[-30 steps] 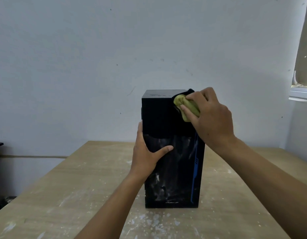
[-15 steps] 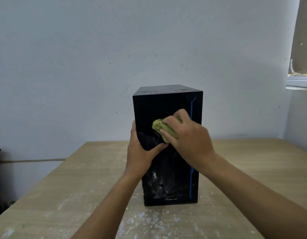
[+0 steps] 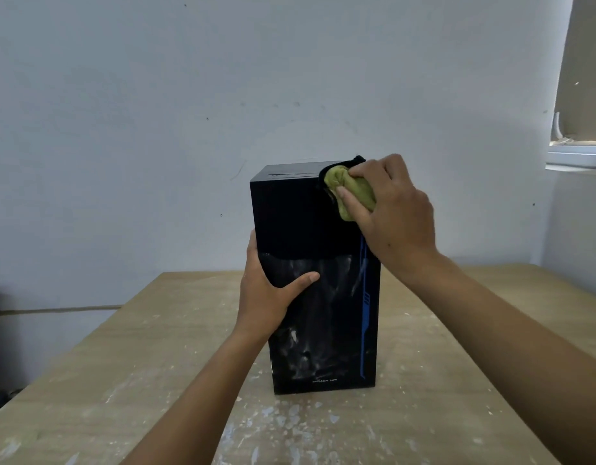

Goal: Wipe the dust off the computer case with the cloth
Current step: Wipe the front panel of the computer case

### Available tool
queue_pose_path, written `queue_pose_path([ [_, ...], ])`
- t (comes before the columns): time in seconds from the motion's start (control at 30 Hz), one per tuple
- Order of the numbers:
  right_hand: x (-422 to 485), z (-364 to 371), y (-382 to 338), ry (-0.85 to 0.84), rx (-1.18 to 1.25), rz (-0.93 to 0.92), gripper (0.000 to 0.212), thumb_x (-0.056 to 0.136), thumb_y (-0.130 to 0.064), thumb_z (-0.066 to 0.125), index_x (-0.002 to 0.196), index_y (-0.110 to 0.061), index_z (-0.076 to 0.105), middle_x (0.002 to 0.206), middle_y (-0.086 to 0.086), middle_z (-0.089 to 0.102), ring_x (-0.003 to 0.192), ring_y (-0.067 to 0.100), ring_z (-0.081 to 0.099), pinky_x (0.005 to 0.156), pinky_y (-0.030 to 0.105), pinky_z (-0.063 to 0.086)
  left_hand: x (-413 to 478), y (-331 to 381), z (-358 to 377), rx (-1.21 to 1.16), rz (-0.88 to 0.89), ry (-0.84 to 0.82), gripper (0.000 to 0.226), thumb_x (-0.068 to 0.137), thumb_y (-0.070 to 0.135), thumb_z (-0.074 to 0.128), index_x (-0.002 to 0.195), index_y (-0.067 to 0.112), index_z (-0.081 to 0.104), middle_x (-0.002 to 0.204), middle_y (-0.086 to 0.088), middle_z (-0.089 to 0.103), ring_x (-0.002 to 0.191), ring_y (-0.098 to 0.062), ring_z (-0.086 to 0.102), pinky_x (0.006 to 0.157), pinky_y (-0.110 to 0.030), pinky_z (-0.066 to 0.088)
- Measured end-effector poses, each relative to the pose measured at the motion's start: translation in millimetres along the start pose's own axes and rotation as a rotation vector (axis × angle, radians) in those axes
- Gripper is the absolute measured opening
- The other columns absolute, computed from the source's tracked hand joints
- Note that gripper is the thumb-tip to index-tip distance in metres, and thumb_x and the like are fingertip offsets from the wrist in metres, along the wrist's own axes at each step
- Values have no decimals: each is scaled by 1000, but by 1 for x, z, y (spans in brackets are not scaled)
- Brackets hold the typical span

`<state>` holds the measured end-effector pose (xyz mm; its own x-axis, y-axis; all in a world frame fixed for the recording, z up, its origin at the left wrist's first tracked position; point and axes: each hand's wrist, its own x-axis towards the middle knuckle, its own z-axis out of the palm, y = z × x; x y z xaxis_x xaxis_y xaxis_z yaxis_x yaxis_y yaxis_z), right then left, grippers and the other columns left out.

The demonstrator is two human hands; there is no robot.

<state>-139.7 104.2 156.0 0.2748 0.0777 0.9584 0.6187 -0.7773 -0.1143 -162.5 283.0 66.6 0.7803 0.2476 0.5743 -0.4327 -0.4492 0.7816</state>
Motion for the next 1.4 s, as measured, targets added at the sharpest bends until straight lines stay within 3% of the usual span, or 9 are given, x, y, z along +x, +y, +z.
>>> queue_pose_path([
  [0.17, -33, 8, -4, -110, -15, -114, 22, 88, -35, 65, 98, -15, 63, 96, 5, 54, 56, 17, 52, 47, 22, 40, -1, 0, -2, -3, -10, -1, 109, 61, 45, 87, 149, 27, 25, 140, 10, 50, 128, -8, 49, 107, -37, 45],
  [0.37, -72, -1, 16, -268, -65, -166, 23, 88, -38, 62, 96, -16, 65, 94, 4, 54, 53, 19, 53, 41, 26, 44, -2, 4, -3, -1, -14, 0, 105, 64, 37, 88, 149, 26, 26, 140, 10, 49, 128, -8, 47, 107, -31, 43],
  [0.5, -62, -17, 33, -222, -64, -93, 24, 87, -37, 64, 98, -16, 66, 94, 5, 54, 54, 12, 43, 48, 14, 28, -2, 5, -3, -9, -35, -10, 105, 66, 36, 88, 150, 27, 24, 142, 9, 46, 130, -10, 45, 108, -33, 42],
  [0.73, -5, -27, 29, -88, -34, 38, 27, 91, -38, 61, 107, -17, 62, 103, 6, 52, 69, 26, 57, 59, 29, 41, -3, 9, -2, 9, -60, -14, 104, 69, 36, 85, 150, 25, 22, 146, 5, 42, 134, -17, 43, 109, -38, 41],
  [1.0, -9, -10, 17, -40, 17, 20, 25, 91, -35, 62, 104, -14, 62, 101, 8, 53, 66, 26, 57, 56, 27, 38, -3, 10, -1, 1, -68, -2, 104, 69, 34, 86, 151, 25, 22, 147, 6, 41, 134, -16, 42, 109, -37, 41],
  [1.4, -91, -7, 40, -290, -52, -169, 22, 86, -34, 65, 97, -15, 66, 94, 4, 55, 54, 18, 54, 41, 25, 45, -1, 6, -1, 12, -40, 5, 102, 68, 33, 87, 149, 25, 24, 142, 7, 44, 131, -14, 45, 102, -27, 40],
])
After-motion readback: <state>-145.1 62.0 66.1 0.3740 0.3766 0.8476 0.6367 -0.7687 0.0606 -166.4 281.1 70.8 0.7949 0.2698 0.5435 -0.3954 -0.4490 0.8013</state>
